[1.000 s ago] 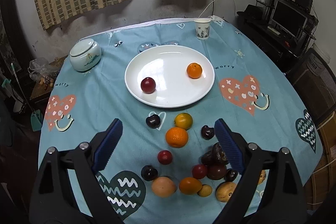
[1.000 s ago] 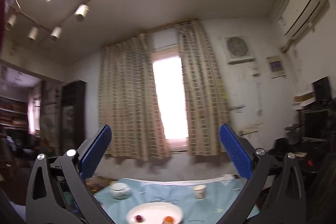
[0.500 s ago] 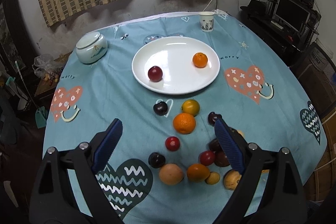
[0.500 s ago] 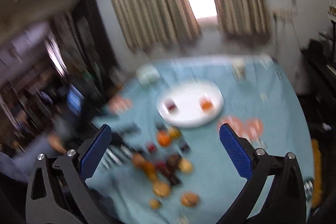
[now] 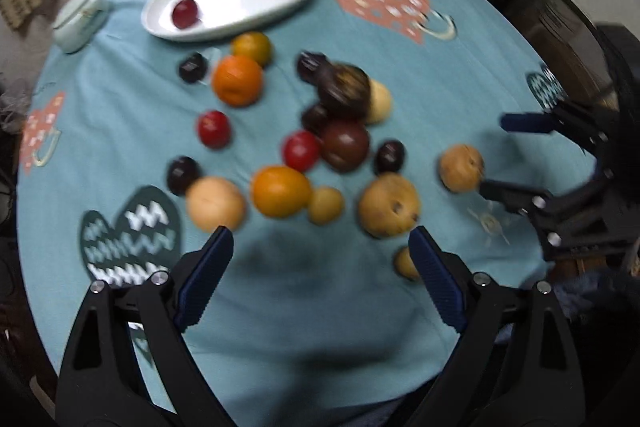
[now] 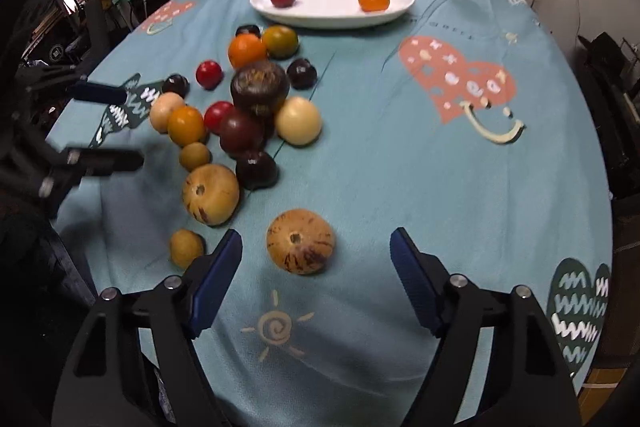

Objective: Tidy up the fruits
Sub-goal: 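Grasp the striped pepino melon with the right tool while the left tool grasps the small brown kiwi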

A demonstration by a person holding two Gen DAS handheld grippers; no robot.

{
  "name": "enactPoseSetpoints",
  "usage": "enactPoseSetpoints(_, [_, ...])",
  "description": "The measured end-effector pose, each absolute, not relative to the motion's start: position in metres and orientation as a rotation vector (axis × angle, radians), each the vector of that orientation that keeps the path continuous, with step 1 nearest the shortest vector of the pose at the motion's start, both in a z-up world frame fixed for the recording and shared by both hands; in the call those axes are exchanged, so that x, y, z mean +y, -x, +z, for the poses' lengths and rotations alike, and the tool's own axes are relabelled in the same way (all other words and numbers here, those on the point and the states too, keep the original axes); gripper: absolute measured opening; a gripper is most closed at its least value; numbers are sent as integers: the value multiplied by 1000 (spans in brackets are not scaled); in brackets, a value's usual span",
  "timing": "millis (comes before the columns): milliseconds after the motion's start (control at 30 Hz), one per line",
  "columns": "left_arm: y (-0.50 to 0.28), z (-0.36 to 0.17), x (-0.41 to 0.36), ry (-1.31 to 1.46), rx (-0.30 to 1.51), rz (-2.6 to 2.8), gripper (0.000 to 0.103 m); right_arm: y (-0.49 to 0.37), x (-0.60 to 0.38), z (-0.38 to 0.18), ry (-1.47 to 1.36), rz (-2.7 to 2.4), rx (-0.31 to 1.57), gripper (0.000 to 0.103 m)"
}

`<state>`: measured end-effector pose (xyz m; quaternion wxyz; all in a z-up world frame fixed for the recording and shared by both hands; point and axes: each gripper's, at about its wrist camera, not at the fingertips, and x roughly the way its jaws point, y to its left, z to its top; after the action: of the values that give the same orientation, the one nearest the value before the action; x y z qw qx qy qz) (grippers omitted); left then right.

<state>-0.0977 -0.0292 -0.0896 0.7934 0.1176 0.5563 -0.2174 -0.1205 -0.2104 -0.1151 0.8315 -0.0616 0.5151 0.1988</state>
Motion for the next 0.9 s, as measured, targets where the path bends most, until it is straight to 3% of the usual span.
enactPoseSetpoints(167, [112, -113, -54, -276, 1273, -568, 91, 114, -204, -131, 182, 422, 1128, 76])
enactPoseSetpoints(267, [112, -126, -60, -263, 1322, -572, 91, 108, -200, -143, 197, 435, 1173, 62])
enactPoseSetpoints(467, [110, -140, -61, -222, 1366, -540, 90, 107, -195, -148, 224, 447, 1167, 58])
enactPoseSetpoints(633, [109, -144, -63, -213, 1377, -511, 86, 109, -192, -146, 245, 492, 1166, 46])
enactPoseSetpoints(767, [107, -147, -70, -208, 1381, -477, 75, 109, -192, -146, 254, 508, 1161, 43])
enactPoseSetpoints(833, [107, -145, -68, -209, 1370, -452, 65, 110, -192, -146, 254, 515, 1160, 43])
enactPoseSetpoints(867, [107, -143, -66, -198, 1367, -454, 54, 110, -192, -146, 254, 518, 1161, 43])
enactPoseSetpoints(900, [107, -141, -64, -167, 1371, -476, 33, 111, -193, -146, 257, 521, 1160, 43])
